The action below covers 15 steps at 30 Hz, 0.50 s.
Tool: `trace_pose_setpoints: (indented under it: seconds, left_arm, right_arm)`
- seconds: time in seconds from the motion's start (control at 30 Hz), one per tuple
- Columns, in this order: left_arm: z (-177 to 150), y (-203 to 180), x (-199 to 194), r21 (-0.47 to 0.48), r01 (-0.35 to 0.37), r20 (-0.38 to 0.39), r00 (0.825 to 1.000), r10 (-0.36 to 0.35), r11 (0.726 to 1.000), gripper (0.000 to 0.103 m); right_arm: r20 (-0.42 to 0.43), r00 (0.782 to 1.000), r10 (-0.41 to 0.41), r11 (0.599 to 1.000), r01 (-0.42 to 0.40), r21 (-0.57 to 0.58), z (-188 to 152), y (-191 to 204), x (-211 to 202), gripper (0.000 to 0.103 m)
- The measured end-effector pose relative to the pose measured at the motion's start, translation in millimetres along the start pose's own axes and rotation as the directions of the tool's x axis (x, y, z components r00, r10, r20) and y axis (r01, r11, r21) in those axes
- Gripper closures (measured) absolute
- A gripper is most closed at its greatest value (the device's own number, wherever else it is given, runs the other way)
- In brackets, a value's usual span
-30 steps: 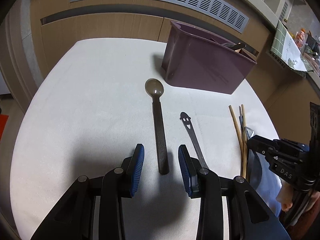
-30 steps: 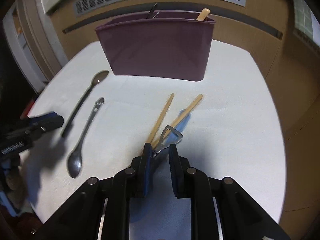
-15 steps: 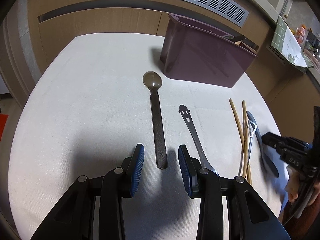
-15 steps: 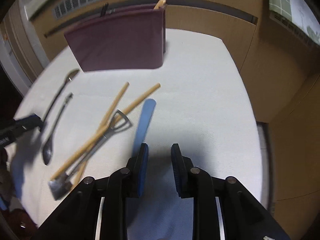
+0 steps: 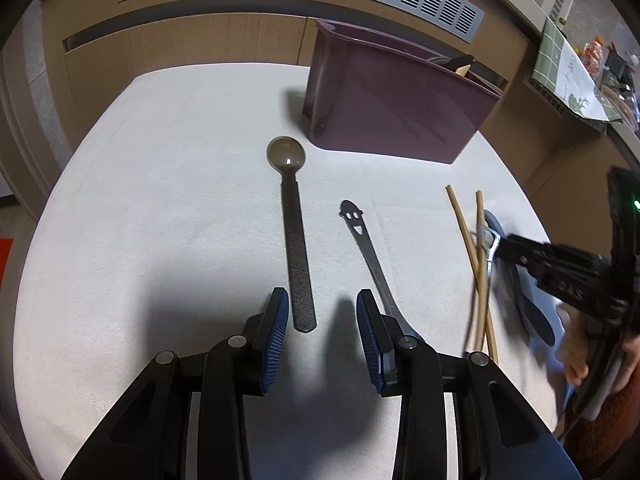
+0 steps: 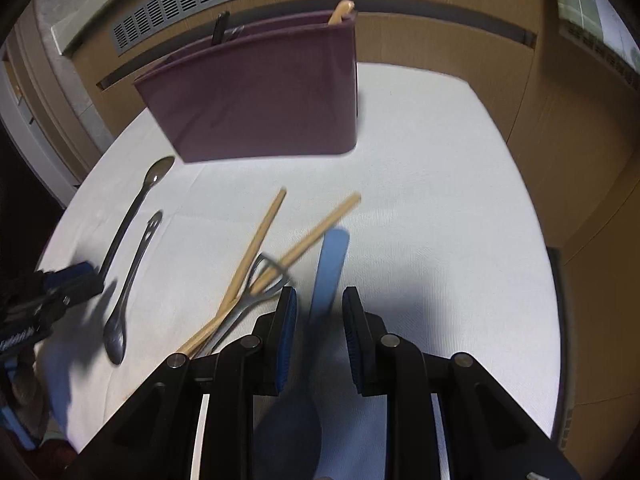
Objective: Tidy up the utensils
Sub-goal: 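Grasp the blue plastic spoon by its handle with the right tool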
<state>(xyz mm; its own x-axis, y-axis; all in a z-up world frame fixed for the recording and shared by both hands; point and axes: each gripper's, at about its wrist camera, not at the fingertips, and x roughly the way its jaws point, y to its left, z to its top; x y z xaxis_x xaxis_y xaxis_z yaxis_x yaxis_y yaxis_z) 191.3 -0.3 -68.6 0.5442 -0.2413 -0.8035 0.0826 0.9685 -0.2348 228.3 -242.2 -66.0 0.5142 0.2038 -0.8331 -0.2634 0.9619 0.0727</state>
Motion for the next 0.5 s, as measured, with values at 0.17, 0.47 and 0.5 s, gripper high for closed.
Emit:
trace_pose_setpoints:
  seconds: [0.17,0.47,0.5]
  left_arm:
    - [-1,-1,0,0.003,0.007,0.000,1.000,-0.007,1.000,0.067]
    - [10,5,8,-0.010,-0.053,0.026,0.998,0.053,0.999,0.067]
    - [13,5,10,-0.005,-0.058,0.027,0.998,0.058,0.998,0.067]
  right_arm:
    - [0.026,1.000,-0.019,0.999,0.019,-0.033,4,5,1,0.093]
    - [0.162,0.987,-0.011,1.000,0.010,0.009,-13,-6,-46,0.093]
    - [0.165,0.986,-0.007,1.000,0.006,0.006,-15,-6,-48,0.093]
